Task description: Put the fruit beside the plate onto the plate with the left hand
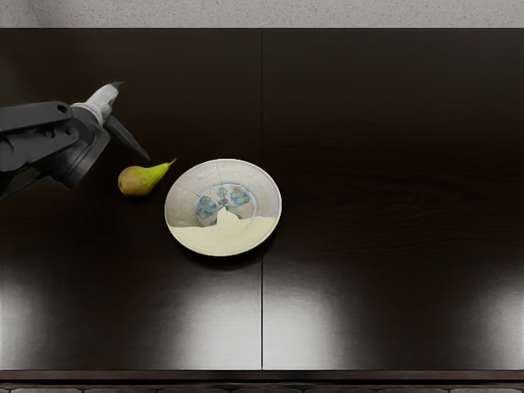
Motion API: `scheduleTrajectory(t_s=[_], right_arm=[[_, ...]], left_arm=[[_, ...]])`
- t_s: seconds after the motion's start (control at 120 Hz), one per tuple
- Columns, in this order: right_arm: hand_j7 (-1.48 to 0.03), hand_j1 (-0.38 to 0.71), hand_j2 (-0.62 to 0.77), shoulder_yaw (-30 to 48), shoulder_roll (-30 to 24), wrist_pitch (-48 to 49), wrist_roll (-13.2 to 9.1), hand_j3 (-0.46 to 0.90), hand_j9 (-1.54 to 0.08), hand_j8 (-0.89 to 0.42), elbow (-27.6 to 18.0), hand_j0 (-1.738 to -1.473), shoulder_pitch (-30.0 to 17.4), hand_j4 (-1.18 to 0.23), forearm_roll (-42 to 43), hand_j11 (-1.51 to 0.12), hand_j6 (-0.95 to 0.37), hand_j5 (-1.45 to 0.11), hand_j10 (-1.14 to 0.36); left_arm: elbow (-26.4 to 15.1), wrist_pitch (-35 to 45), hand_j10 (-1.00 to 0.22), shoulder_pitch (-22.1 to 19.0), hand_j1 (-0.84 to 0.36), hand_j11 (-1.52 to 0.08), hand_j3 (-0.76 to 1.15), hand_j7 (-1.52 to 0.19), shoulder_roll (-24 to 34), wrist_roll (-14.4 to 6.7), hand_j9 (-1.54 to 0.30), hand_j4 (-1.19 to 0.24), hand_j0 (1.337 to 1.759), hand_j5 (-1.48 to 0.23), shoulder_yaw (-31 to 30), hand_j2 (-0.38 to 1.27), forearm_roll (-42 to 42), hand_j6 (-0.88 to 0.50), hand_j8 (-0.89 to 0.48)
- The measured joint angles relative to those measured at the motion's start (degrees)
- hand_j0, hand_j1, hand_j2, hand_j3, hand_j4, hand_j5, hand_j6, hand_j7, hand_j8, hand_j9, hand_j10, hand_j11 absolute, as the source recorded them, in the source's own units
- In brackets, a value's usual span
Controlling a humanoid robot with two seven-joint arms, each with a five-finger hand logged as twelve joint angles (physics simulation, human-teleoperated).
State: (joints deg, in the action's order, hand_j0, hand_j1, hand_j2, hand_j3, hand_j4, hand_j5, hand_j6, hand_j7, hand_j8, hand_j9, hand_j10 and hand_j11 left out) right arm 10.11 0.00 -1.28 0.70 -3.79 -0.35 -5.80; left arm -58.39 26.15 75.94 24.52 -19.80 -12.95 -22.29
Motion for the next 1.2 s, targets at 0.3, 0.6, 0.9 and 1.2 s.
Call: scheduleTrajectory(t_s=[0.3,0.6,0.9,1.2], right_arm=[[0.00,-0.35,0.00,0.00,0.00,0.03,0.00,0.00,0.00,0.00,0.00,-1.658,0.00,0.00,0.00,0.00,0.00,0.00,0.00],[0.00,-0.35,0.00,0.00,0.00,0.00,0.00,0.00,0.00,0.00,0.00,-1.658,0.00,0.00,0.00,0.00,0.00,0.00,0.00],[0.00,-0.35,0.00,0.00,0.00,0.01,0.00,0.00,0.00,0.00,0.00,-1.658,0.00,0.00,0.00,0.00,0.00,0.00,0.00],[0.00,-0.35,0.00,0.00,0.00,0.01,0.00,0.00,0.00,0.00,0.00,-1.658,0.00,0.00,0.00,0.00,0.00,0.00,0.00]], left_arm=[[-5.85,0.30,0.00,-0.95,0.35,0.00,0.00,0.00,0.12,-3.35,0.00,0.00,1.658,0.00,-0.20,0.00,1.84,0.00,0.00],[-5.82,0.31,-0.05,-1.93,0.28,-0.07,0.00,-0.07,0.53,-4.15,-0.07,-0.05,1.658,-0.07,-0.35,0.01,2.61,-0.06,-0.06],[-6.09,-0.42,-0.14,-1.93,0.18,-0.18,0.00,-0.18,0.34,-4.27,-0.18,-0.14,1.658,-0.18,-0.89,0.03,2.71,-0.14,-0.14],[-8.62,-2.59,-0.21,-1.86,0.11,-0.26,0.00,-0.26,1.77,-5.46,-0.26,-0.20,1.658,-0.26,-0.93,0.04,3.50,-0.20,-0.20]])
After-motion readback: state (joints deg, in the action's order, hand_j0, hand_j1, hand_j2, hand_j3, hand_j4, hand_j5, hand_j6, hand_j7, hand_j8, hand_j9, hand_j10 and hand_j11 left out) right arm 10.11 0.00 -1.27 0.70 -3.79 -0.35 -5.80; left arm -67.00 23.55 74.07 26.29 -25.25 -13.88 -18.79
